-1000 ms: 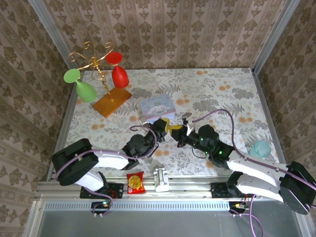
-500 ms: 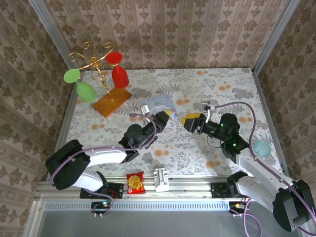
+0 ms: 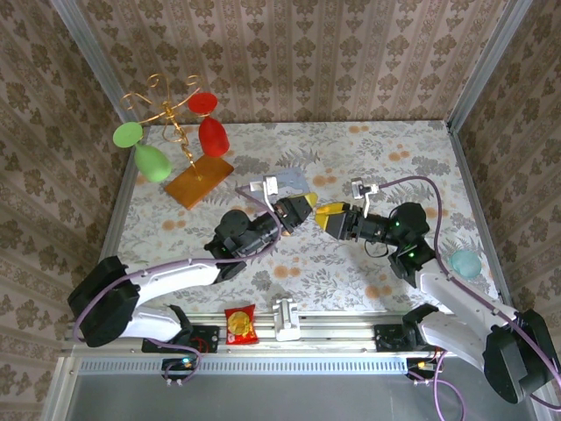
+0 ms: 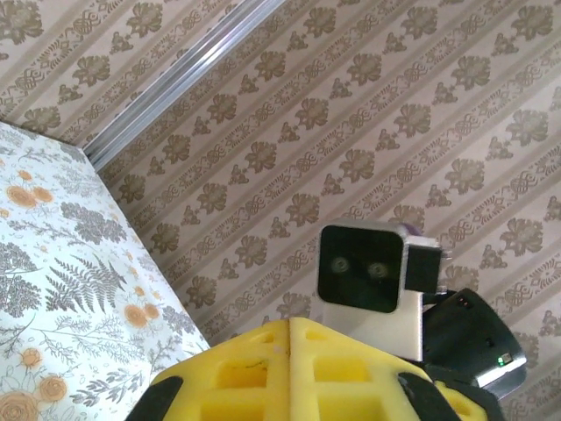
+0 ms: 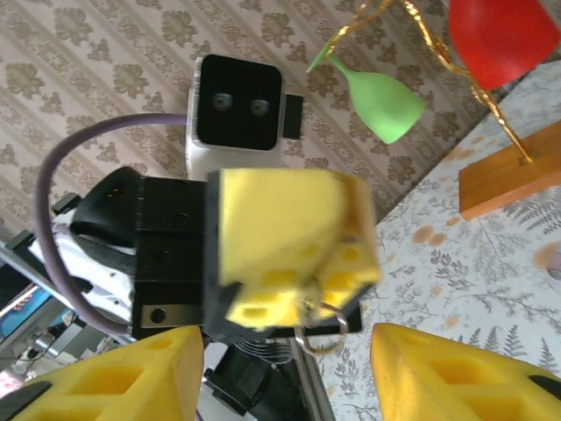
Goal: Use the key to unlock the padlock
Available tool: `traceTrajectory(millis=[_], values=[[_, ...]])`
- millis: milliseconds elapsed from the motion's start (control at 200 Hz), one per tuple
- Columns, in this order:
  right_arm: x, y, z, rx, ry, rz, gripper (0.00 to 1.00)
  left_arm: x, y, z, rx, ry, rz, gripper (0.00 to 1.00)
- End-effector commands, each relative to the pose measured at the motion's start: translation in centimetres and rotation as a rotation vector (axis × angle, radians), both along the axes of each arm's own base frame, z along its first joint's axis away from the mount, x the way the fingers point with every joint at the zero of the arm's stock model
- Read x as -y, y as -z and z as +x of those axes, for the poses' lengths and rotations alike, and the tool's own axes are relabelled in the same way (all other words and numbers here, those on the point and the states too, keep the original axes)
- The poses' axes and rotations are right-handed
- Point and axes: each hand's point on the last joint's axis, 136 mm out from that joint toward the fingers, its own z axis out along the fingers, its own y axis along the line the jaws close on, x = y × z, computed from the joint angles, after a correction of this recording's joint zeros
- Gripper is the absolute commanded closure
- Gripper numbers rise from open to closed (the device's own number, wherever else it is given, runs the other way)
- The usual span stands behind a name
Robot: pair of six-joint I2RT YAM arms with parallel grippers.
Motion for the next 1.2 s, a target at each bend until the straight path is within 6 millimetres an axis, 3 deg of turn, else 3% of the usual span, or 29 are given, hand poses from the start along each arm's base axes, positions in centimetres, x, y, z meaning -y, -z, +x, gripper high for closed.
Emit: traceTrajectory(millis=[0,375,760,970,1125,1195], values=[[-0.4,-1.7,-0.6,0.055,-0.035,0.038,0.54,0.2,-2.2,-0.6,0.078,0.026,-0.056,1.0],[-0.7,-1.3,-0.2,0.064,-0.019,0.035,0.74,0.4,-1.6,-0.6,0.033,0.038,-0.091,1.0],[0.0,-1.7,0.1,0.092,0.048,0.034,0.82,1.0,-1.2,-1.0,0.016,0.059,-0.065,1.0],[0.2,-1.6,0.2,0.093,0.061,0.027,0.98,1.2,-0.5,-1.1,-0.001,0.061,-0.051,1.0],[0.2,-1.1,0.4,0.082,0.068,0.012,1.0,1.1,-0.4,-1.1,-0.004,0.06,-0.052,0.87],[0.2,-0.6,0.4,0.072,0.07,-0.001,1.0,0.7,-0.6,-0.7,0.001,0.047,-0.06,0.72]])
